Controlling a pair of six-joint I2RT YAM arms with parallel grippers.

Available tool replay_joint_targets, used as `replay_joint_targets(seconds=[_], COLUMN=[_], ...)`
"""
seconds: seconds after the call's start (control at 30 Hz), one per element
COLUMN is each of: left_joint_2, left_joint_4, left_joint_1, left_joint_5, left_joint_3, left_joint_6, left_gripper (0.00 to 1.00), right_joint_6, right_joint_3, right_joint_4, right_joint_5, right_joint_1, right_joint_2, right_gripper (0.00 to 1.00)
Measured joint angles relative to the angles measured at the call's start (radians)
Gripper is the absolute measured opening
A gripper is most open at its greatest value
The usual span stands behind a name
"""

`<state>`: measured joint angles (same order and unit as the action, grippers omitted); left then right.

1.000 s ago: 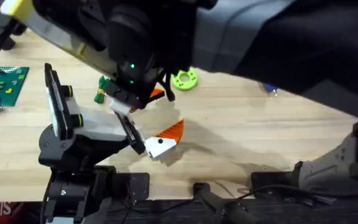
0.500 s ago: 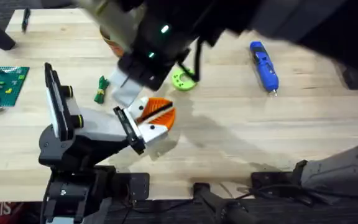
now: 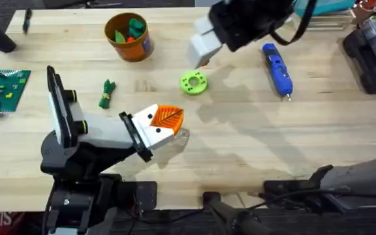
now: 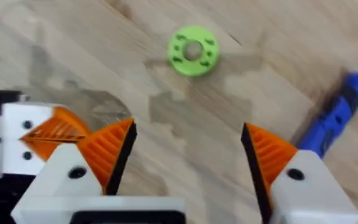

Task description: Pick up the gripper from the table and insert it into the empty holder that is missing its gripper. Then pick up a screw, insert it into the mounting hole, and use the screwdriver to tighten it. Finally, clean up the table by picking up the vegetable and placing it into the bucket.

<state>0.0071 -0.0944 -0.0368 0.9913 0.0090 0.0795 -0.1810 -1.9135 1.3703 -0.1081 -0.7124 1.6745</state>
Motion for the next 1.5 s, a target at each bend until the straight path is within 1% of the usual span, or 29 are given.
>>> replay_joint_targets(seconds=[0.07,0.13,0.27,0.4,0.5,0.6,0.73,0.8,0.87,1.0,1.13,1.3,1.5], left_joint_2=[0.0,0.0,0.0,0.0,0.0,0.0,0.0,0.0,0.0,0.0,0.0,0.0,0.0], left_joint_4=[0.0,0.0,0.0,0.0,0.0,0.0,0.0,0.0,0.0,0.0,0.0,0.0,0.0], left_joint_1=[0.0,0.0,0.0,0.0,0.0,0.0,0.0,0.0,0.0,0.0,0.0,0.0,0.0], left_joint_5=[0.0,0.0,0.0,0.0,0.0,0.0,0.0,0.0,0.0,0.0,0.0,0.0,0.0], left_joint_3=[0.0,0.0,0.0,0.0,0.0,0.0,0.0,0.0,0.0,0.0,0.0,0.0,0.0], left_joint_6=[0.0,0.0,0.0,0.0,0.0,0.0,0.0,0.0,0.0,0.0,0.0,0.0,0.0], left_gripper=[0.019,0.019,0.019,0.019,0.019,0.019,0.019,0.019,0.019,0.019,0.019,0.019,0.019], right_joint_6=[-0.016,-0.033,-0.055,-0.035,0.027,0.117,0.216,0.239,0.249,0.305,0.376,0.438,0.463], right_joint_3=[0.038,0.106,0.304,0.478,0.558,0.606,0.617,0.617,0.617,0.619,0.619,0.619,0.612], right_joint_4=[-0.013,-0.036,-0.109,-0.185,-0.225,-0.253,-0.317,-0.352,-0.364,-0.421,-0.47,-0.537,-0.578], right_joint_5=[0.0,0.001,0.005,0.048,0.12,0.171,0.2,0.213,0.236,0.259,0.217,0.165,0.149], right_joint_1=[0.031,0.06,0.141,0.275,0.406,0.538,0.687,0.747,0.787,0.811,0.797,0.764,0.754], right_joint_2=[-0.011,-0.034,-0.122,-0.218,-0.254,-0.245,-0.19,-0.162,-0.145,-0.132,-0.11,-0.047,0.067], right_gripper=[0.99,0.99,0.99,0.994,0.992,0.993,0.993,0.994,0.993,0.993,0.992,0.993,0.994])
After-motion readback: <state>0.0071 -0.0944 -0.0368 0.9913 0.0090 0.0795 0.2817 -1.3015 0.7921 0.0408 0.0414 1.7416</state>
